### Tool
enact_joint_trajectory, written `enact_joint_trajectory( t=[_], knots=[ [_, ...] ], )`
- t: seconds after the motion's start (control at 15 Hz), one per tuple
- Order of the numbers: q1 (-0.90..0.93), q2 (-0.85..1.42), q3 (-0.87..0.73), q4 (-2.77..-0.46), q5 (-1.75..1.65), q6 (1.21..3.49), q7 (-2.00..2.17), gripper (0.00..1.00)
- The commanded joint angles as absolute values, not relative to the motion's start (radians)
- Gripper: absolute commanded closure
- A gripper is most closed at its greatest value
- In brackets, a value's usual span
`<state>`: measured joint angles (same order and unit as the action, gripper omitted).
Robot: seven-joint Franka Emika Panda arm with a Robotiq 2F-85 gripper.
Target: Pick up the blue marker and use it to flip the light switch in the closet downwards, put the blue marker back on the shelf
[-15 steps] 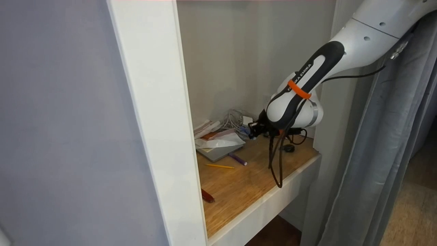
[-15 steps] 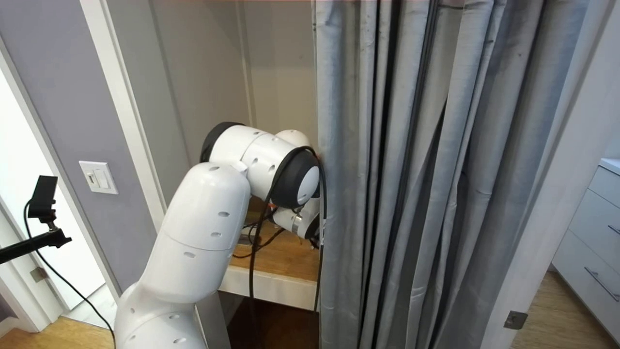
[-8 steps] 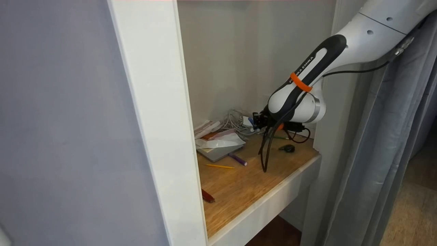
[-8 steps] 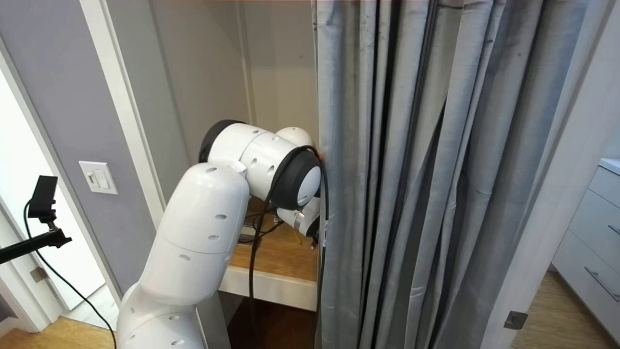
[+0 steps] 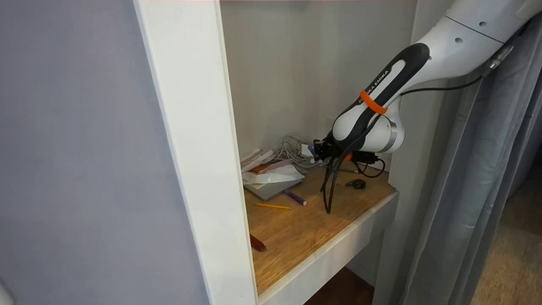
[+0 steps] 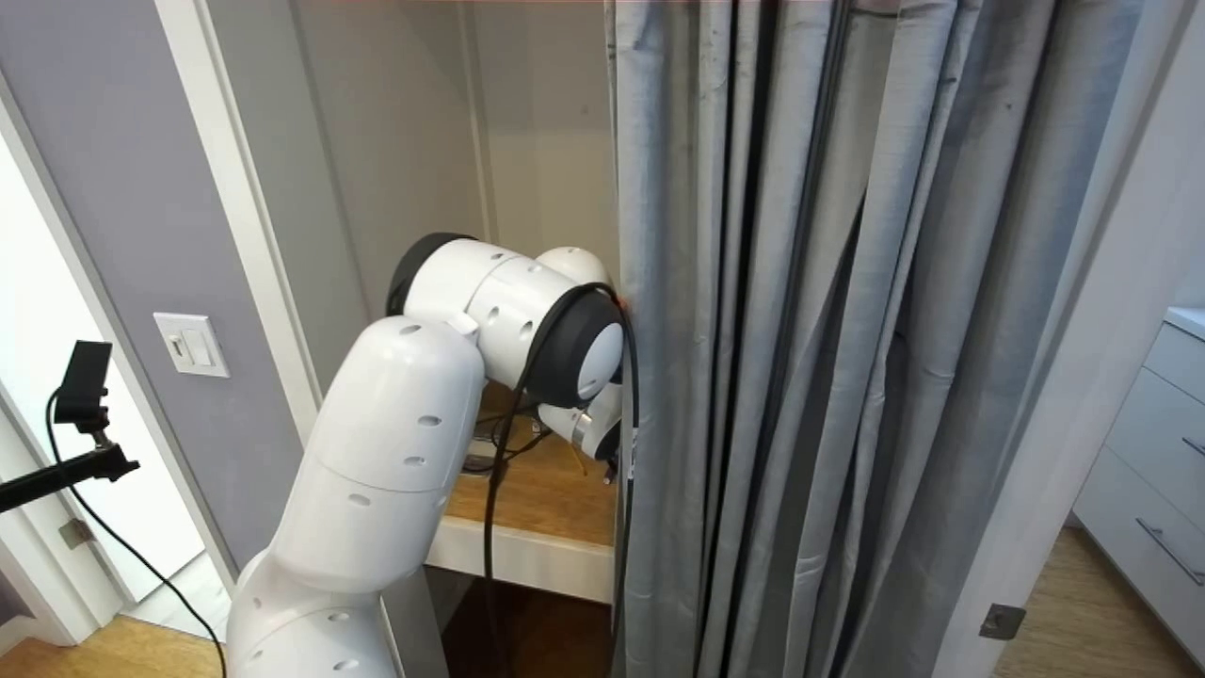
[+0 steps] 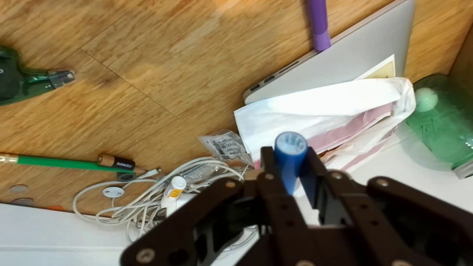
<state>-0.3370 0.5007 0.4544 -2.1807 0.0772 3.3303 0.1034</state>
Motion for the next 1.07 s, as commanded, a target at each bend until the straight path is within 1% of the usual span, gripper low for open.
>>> enact_joint_trajectory(
  t=[0.0, 0.07, 0.27, 0.47, 0.8, 0.93, 1.0],
  knots=[
    [-0.186, 0.497, 0.289, -2.135, 0.119, 3.343, 0.147, 0.95],
    [-0.080, 0.496, 0.172, -2.117, 0.182, 3.372, 0.135, 0.95],
    [0.111, 0.538, -0.045, -2.045, 0.413, 3.394, 0.052, 0.95],
    [0.331, 0.611, -0.280, -1.969, 0.612, 3.364, 0.022, 0.95],
    [0.705, 0.792, -0.658, -1.818, 0.712, 3.221, 0.153, 0.95],
    [0.814, 0.885, -0.804, -1.742, 0.705, 3.120, 0.275, 0.95],
    [0.725, 0.768, -0.677, -1.847, 0.672, 3.189, 0.184, 0.95]
  ],
)
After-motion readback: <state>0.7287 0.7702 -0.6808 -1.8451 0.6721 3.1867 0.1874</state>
